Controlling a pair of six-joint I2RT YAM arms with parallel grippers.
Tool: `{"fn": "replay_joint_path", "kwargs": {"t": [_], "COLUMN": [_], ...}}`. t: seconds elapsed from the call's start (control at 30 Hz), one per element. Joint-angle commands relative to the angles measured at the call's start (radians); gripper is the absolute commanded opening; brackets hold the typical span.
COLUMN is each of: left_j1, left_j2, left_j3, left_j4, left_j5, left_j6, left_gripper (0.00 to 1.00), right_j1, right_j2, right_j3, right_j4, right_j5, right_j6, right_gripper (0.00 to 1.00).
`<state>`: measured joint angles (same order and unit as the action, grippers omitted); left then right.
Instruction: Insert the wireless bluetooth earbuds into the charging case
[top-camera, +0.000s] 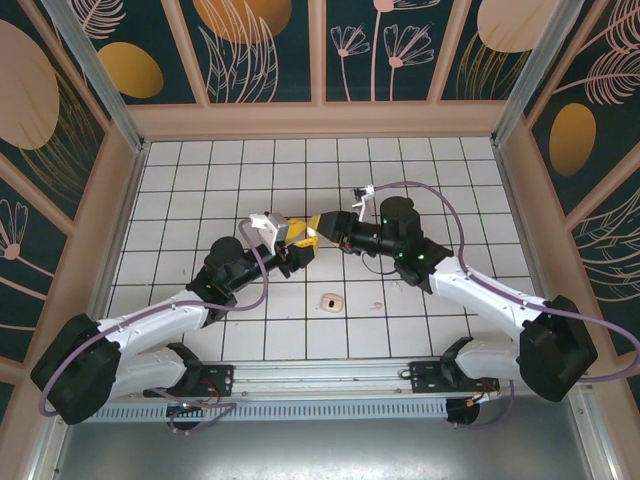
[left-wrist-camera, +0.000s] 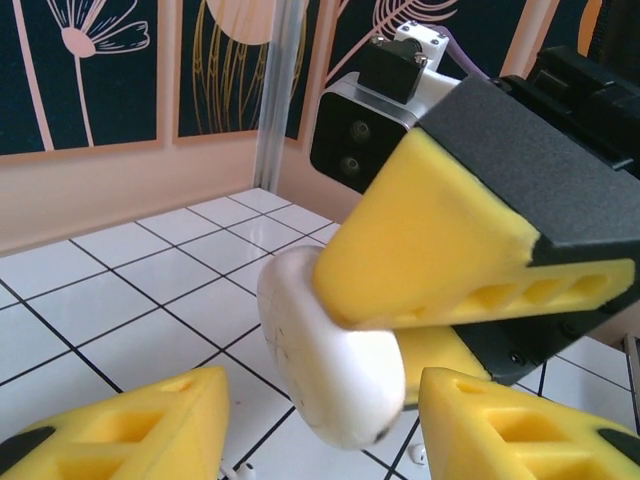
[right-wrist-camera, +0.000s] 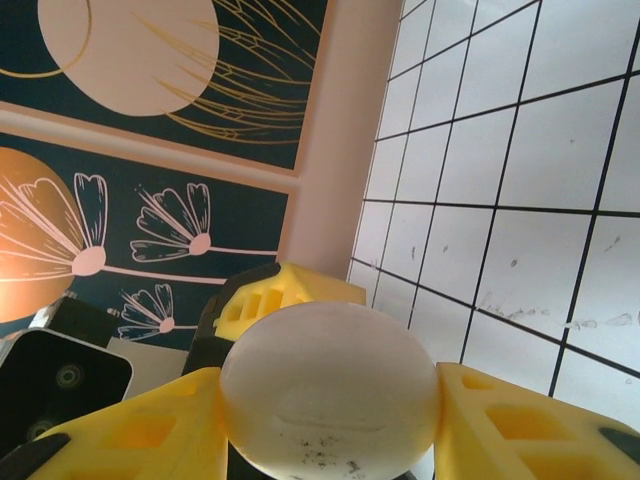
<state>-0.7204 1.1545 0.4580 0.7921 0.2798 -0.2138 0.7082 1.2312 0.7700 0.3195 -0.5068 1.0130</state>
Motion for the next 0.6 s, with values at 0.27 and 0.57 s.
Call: {"fn": "replay_joint_path", "kwargs": {"t": [0.27, 0.57], "left_j1": [-0.011, -0.01], "left_j2": [0.009, -0.003], "left_j3": [0.022, 0.011], "left_j4": [0.055, 0.065], "left_j5": [-0.018, -0.009], "left_j6": [-0.023, -0.026], "left_gripper": [0.35, 0.18], "right_j1": [0.042, 0.041], "right_j2": [-0.027, -0.077], "right_j3": [-0.012, -0.01], "right_j4": [0.066, 0.009], "right_j5": [-0.013, 0.045], "right_j6": [0.013, -0.067], "right_gripper": [0.49, 0.61]}}
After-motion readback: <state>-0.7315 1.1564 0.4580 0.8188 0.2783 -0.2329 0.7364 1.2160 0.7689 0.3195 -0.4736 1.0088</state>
